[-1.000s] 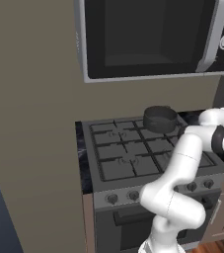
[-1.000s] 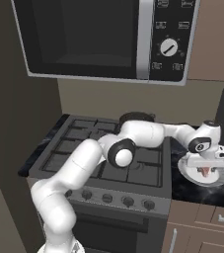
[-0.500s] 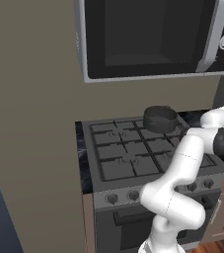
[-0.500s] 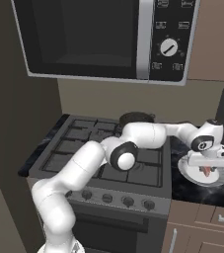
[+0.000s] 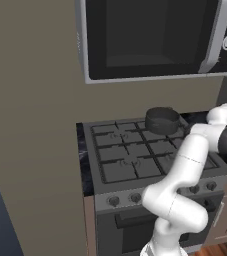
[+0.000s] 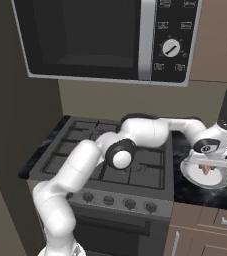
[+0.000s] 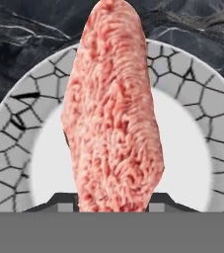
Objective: Retrieve the frozen meat and place it in the pot on a burner. Then turn the burner on.
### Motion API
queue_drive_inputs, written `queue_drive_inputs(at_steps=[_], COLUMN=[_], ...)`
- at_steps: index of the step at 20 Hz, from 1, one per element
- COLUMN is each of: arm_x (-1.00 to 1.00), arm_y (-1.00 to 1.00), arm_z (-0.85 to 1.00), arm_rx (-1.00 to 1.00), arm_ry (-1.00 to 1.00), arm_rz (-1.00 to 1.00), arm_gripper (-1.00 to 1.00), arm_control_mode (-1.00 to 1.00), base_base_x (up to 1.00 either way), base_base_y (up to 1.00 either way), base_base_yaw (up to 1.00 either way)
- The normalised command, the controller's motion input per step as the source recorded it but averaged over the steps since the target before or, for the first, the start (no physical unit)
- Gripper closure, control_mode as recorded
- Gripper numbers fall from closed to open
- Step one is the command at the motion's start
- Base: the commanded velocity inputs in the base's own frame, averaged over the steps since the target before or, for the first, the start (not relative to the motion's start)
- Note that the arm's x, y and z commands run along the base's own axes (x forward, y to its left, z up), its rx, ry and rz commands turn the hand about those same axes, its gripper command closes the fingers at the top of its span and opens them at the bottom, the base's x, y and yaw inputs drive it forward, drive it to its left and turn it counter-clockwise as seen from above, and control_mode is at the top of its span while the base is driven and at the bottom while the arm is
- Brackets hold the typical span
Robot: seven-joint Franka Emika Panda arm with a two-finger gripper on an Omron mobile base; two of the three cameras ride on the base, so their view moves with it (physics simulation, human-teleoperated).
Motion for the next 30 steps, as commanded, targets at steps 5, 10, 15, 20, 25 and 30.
queue_drive_inputs(at_steps=[5, 10, 15, 20, 25, 30], arm_x=[-0.35, -0.11, -0.1, -0.01, 0.0, 0.0], arm_y=[0.41, 0.42, 0.22, 0.37, 0.3, 0.26], arm_z=[0.0, 0.24, 0.48, 0.2, 0.37, 0.56], arm_rx=[0.0, 0.0, 0.0, 0.0, 0.0, 0.0], arm_ry=[-0.16, -0.26, -0.25, -0.12, 0.0, 0.0], arm_rz=[0.0, 0.0, 0.0, 0.05, 0.09, 0.11], arm_gripper=[1.0, 1.0, 1.0, 1.0, 1.0, 1.0], arm_control_mode=[-1.0, -1.0, -1.0, -1.0, -1.0, -1.0], base_base_x=[0.0, 0.0, 0.0, 0.0, 0.0, 0.0], base_base_y=[0.0, 0.0, 0.0, 0.0, 0.0, 0.0], base_base_yaw=[0.0, 0.0, 0.0, 0.0, 0.0, 0.0])
